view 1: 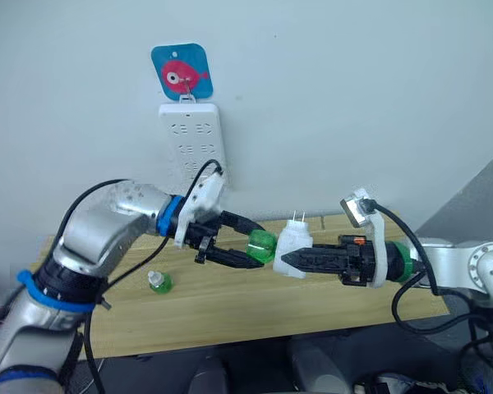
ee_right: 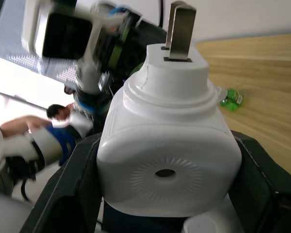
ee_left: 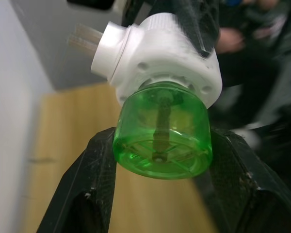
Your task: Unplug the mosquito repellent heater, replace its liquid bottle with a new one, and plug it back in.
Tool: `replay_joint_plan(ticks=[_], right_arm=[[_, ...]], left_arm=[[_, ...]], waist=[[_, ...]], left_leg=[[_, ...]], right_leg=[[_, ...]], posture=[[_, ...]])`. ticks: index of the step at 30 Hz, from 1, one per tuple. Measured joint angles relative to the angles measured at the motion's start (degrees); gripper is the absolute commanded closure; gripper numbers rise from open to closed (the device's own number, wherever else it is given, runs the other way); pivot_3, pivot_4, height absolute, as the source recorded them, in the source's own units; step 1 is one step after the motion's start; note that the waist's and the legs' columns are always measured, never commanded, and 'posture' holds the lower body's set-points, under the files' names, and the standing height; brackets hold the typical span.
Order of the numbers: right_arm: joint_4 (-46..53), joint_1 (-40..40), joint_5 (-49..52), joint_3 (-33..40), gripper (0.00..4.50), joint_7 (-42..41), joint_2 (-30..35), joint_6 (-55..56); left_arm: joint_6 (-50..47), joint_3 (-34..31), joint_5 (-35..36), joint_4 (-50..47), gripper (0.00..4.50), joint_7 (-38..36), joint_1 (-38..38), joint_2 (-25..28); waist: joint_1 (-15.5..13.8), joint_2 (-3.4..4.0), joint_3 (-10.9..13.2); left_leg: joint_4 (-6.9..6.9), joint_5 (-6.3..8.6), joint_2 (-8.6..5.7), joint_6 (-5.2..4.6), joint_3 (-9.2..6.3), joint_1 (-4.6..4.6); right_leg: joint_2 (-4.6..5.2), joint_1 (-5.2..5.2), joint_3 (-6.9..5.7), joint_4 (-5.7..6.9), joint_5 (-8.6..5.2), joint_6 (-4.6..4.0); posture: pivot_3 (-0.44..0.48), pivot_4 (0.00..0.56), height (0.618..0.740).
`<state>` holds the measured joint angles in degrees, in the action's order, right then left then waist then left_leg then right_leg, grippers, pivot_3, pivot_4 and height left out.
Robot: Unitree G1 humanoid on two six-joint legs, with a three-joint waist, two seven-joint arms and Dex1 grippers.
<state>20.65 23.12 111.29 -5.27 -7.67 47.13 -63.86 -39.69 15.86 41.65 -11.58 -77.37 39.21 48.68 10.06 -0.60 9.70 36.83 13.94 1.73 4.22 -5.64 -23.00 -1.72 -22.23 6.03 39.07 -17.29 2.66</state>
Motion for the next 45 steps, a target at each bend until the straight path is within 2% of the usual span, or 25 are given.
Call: replay_joint_plan(ticks=[3,7,9,13,14,16,19,20,21,26,32,36,41,45], right_arm=[[-0.1,0.7,0.1,0.0,1.45,-1.9,0.4,-0.3],[-0.5,0.8,0.1,-0.2,1.45,-2.4,1.1,-0.5],[-0.6,0.8,0.1,-0.3,1.45,-2.5,1.2,-0.5],[-0.8,0.8,0.1,-0.2,1.45,-3.0,2.1,-0.5],[-0.8,0.8,0.2,-0.2,1.45,-3.3,2.0,-0.5],[-1.0,0.7,0.2,-0.1,1.45,-3.5,2.1,-0.3],[-1.5,0.2,0.2,0.4,1.45,-3.7,2.3,-0.2],[-2.3,0.0,0.2,0.7,1.45,-3.7,2.3,-0.2],[-2.5,0.0,0.2,0.8,1.45,-3.7,2.3,-0.2],[-3.4,-0.1,0.2,0.8,1.45,-3.5,2.1,-0.2],[-3.6,0.0,0.2,0.8,1.45,-2.9,1.6,-0.1],[-3.7,0.2,0.2,0.8,1.45,-2.2,1.1,0.0],[-3.7,0.2,0.2,0.8,1.45,-2.1,1.1,0.2],[-3.7,0.2,0.2,0.8,1.45,-2.1,1.0,0.3]], left_arm=[[-13.4,0.0,5.4,0.4,2.14,0.2,4.1,0.5],[-21.1,-0.4,8.6,1.0,2.14,2.4,4.6,-0.4],[-21.4,-0.7,8.8,0.9,1.41,2.9,4.2,-0.5],[-18.2,-2.9,6.1,0.6,0.22,2.9,1.5,0.7],[-15.7,-3.4,4.9,0.0,0.0,3.1,0.5,0.6],[-7.9,-5.1,0.9,-1.6,0.0,4.0,-2.4,-0.5],[8.1,-8.6,-5.2,-2.4,0.0,3.5,-9.2,-3.3],[19.8,-10.9,-9.1,-2.1,0.0,3.4,-12.9,-6.6],[21.8,-11.1,-9.7,-2.1,0.0,3.4,-13.4,-7.1],[47.9,-14.0,-16.2,-0.6,0.0,1.6,-20.5,-13.2],[64.3,-13.3,-20.8,3.8,0.0,1.8,-20.5,-17.9],[70.5,-11.3,-24.0,7.9,0.0,3.2,-19.1,-20.2],[75.2,-10.0,-25.5,11.0,0.0,4.6,-17.6,-20.4],[75.2,-9.2,-25.5,11.9,0.84,5.4,-16.1,-20.2]], waist=[[0.2,0.01,0.0],[0.5,0.01,0.0],[0.5,0.01,0.0],[0.6,0.03,0.1],[0.5,0.03,0.1],[0.3,0.03,0.1],[0.1,0.03,0.1],[-0.3,0.04,0.1],[-0.4,0.03,0.1],[-1.0,0.02,0.1],[-1.8,0.02,0.1],[-1.8,0.02,0.1],[-1.7,0.02,0.1],[-1.6,0.02,0.1]], left_leg=[[-0.14,0.02,0.02,-0.03,-0.06,0.01],[-0.18,0.04,0.04,-0.06,-0.08,0.0],[-0.18,0.04,0.04,-0.06,-0.07,0.0],[-0.17,0.03,0.04,-0.06,-0.07,0.02],[-0.16,0.03,0.04,-0.06,-0.06,0.01],[-0.15,0.03,0.04,-0.05,-0.04,0.0],[-0.16,0.04,0.05,-0.05,0.03,0.02],[-0.15,0.04,0.06,-0.05,0.06,0.03],[-0.14,0.04,0.06,-0.05,0.04,0.01],[-0.06,0.04,0.04,-0.05,0.1,0.0],[0.09,0.03,0.02,-0.05,0.18,0.01],[0.1,0.03,0.01,-0.06,0.22,0.01],[0.07,0.04,0.01,-0.06,0.21,0.01],[0.09,0.04,0.01,-0.06,0.21,0.01]], right_leg=[[-0.01,-0.03,-0.08,0.0,-0.07,-0.11],[-0.02,-0.06,-0.11,0.01,-0.08,-0.13],[-0.02,-0.06,-0.1,0.0,-0.08,-0.14],[-0.02,-0.05,-0.09,0.01,-0.08,-0.14],[-0.02,-0.05,-0.09,0.01,-0.08,-0.14],[-0.01,-0.04,-0.06,-0.02,-0.08,-0.14],[0.01,-0.06,0.0,-0.03,-0.07,-0.15],[0.01,-0.05,0.02,-0.03,-0.07,-0.15],[0.01,-0.05,0.0,-0.02,-0.07,-0.15],[0.02,-0.03,0.05,-0.02,-0.06,-0.14],[0.02,0.02,0.15,-0.01,0.0,-0.04],[0.01,0.01,0.21,-0.01,0.02,0.0],[0.01,0.0,0.2,0.0,0.03,0.0],[0.01,0.01,0.21,0.0,0.03,0.0]], posture=[[-0.205,0.142,0.74],[-0.204,0.144,0.74],[-0.202,0.144,0.74],[-0.2,0.145,0.74],[-0.2,0.145,0.74],[-0.2,0.146,0.74],[-0.2,0.146,0.74],[-0.2,0.146,0.74],[-0.2,0.146,0.74],[-0.197,0.145,0.74],[-0.197,0.141,0.74],[-0.203,0.141,0.74],[-0.202,0.141,0.74],[-0.203,0.138,0.74]])
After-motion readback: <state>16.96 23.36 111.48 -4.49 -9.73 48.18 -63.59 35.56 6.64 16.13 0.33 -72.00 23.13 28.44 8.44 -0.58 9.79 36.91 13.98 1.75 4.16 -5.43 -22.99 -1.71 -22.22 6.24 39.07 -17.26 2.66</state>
